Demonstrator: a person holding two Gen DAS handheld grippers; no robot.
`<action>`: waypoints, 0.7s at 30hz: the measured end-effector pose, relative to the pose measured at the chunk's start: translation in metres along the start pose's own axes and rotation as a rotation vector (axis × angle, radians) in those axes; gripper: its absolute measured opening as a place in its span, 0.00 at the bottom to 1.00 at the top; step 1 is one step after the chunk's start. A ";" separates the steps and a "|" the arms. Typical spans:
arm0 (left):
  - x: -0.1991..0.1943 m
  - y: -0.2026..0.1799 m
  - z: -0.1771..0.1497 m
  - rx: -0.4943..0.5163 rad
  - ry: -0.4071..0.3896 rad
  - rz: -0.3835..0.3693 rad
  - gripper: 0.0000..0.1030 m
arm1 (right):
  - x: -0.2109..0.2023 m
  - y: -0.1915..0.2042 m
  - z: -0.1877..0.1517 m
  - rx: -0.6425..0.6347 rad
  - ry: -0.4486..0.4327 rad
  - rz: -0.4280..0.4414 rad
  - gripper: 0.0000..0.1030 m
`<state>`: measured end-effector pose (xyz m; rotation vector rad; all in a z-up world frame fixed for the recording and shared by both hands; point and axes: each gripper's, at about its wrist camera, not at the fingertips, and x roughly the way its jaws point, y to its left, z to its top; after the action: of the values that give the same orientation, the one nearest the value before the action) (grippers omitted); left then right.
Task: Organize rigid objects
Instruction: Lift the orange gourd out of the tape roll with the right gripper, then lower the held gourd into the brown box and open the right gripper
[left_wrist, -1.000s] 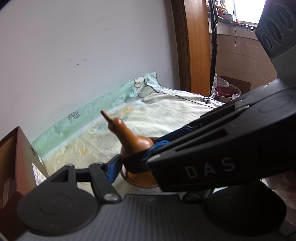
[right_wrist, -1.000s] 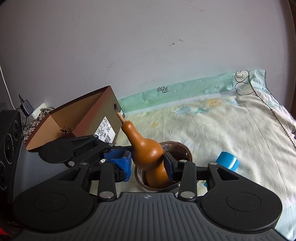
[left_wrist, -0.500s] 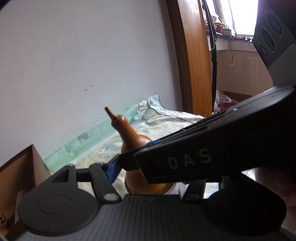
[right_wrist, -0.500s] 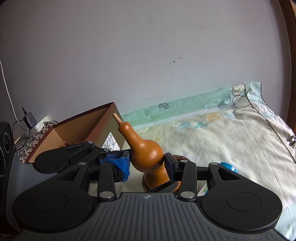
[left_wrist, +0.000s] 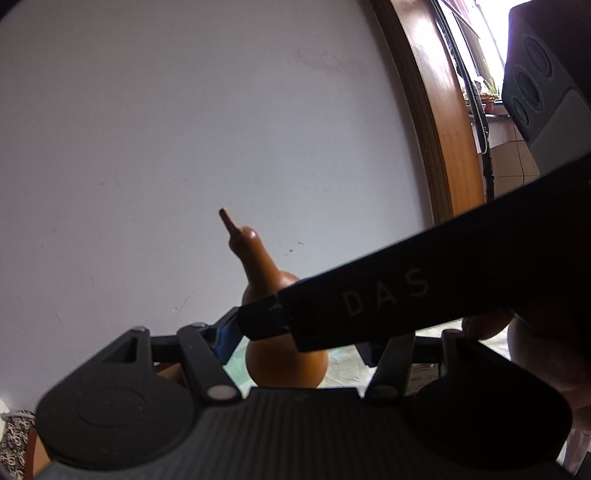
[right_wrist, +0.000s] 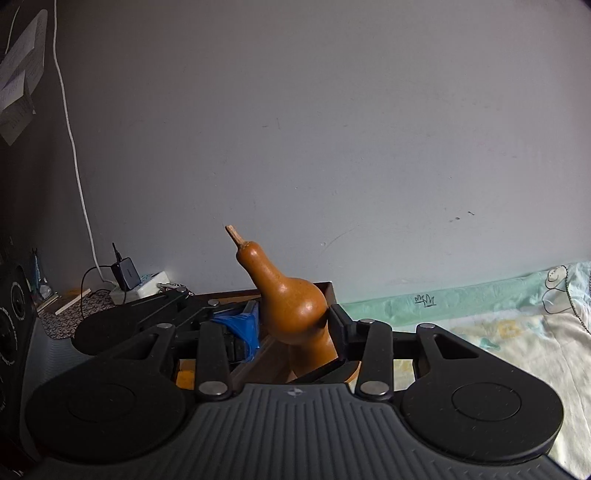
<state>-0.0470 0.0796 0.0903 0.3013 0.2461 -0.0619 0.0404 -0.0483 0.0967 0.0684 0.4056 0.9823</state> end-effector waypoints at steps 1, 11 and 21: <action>-0.003 0.009 -0.002 0.003 0.004 0.020 0.57 | 0.007 0.006 0.001 -0.007 0.001 0.016 0.24; 0.009 0.076 -0.047 -0.059 0.155 0.071 0.56 | 0.090 0.056 -0.014 -0.023 0.116 0.073 0.24; 0.050 0.098 -0.075 -0.181 0.329 -0.058 0.57 | 0.120 0.047 -0.027 0.086 0.247 -0.001 0.24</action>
<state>-0.0065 0.1940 0.0362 0.1222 0.5840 -0.0469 0.0517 0.0726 0.0462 0.0245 0.6744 0.9754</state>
